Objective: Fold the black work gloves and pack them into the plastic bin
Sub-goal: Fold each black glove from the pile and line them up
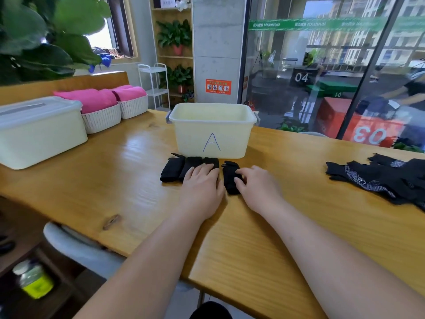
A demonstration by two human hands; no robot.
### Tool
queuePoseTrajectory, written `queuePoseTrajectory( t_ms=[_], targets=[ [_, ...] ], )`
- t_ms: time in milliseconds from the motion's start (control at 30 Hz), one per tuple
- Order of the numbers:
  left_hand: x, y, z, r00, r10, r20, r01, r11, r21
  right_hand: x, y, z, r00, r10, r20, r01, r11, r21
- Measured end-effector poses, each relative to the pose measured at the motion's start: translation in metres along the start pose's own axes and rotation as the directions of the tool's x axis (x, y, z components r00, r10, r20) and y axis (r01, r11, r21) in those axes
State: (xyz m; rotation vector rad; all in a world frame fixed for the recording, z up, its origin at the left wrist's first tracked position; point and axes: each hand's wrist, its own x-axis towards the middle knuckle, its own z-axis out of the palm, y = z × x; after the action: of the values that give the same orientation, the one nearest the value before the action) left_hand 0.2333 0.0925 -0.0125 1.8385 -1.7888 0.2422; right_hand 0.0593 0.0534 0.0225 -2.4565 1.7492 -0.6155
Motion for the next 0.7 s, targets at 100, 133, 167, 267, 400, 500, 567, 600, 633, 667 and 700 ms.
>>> queuePoseTrajectory(
  t_ms=[100, 133, 167, 267, 400, 500, 567, 600, 633, 667, 700],
  targets=[
    [0.000, -0.002, 0.004, 1.000, -0.002, -0.023, 0.002, 1.000, -0.027, 0.010, -0.005, 0.005, 1.000, 0.019, -0.004, -0.019, 0.999, -0.035],
    [0.001, -0.002, 0.005, 0.999, 0.000, -0.034, -0.002, 1.000, -0.030, 0.012, -0.006, 0.006, 1.000, 0.022, -0.007, -0.022, 0.999, -0.046],
    [0.001, -0.002, 0.006, 0.999, 0.005, -0.046, -0.006, 1.000, -0.031, 0.015, -0.007, 0.008, 1.000, 0.025, -0.009, -0.025, 0.998, -0.053],
    [0.002, -0.003, 0.009, 0.998, 0.017, -0.063, -0.019, 1.000, -0.025, 0.022, -0.012, 0.010, 1.000, 0.025, -0.006, -0.025, 0.997, -0.068],
    [0.004, -0.005, 0.010, 0.997, 0.019, -0.071, -0.021, 1.000, -0.017, 0.028, -0.018, 0.014, 1.000, 0.015, -0.007, -0.016, 0.998, -0.063],
    [0.004, -0.004, 0.008, 0.999, 0.015, -0.037, -0.015, 1.000, -0.009, 0.030, -0.019, 0.014, 1.000, 0.018, 0.002, -0.018, 0.998, -0.061],
    [0.004, -0.003, 0.006, 1.000, 0.016, -0.020, -0.016, 1.000, -0.003, 0.028, -0.018, 0.011, 1.000, 0.020, 0.011, -0.020, 0.998, -0.060],
    [0.004, -0.004, 0.006, 1.000, 0.020, -0.016, -0.020, 1.000, -0.002, 0.027, -0.018, 0.008, 1.000, 0.025, 0.014, -0.024, 0.998, -0.060],
    [0.004, -0.004, 0.006, 1.000, 0.026, -0.016, -0.026, 1.000, -0.002, 0.025, -0.017, 0.006, 0.999, 0.029, 0.016, -0.028, 0.998, -0.060],
    [0.004, -0.004, 0.006, 0.999, 0.035, -0.020, -0.035, 0.999, 0.000, 0.022, -0.015, 0.003, 0.999, 0.030, 0.018, -0.029, 0.998, -0.063],
    [0.003, -0.004, 0.006, 0.999, 0.043, -0.024, -0.043, 0.999, 0.004, 0.019, -0.013, 0.001, 0.999, 0.029, 0.020, -0.028, 0.997, -0.065]
  ],
)
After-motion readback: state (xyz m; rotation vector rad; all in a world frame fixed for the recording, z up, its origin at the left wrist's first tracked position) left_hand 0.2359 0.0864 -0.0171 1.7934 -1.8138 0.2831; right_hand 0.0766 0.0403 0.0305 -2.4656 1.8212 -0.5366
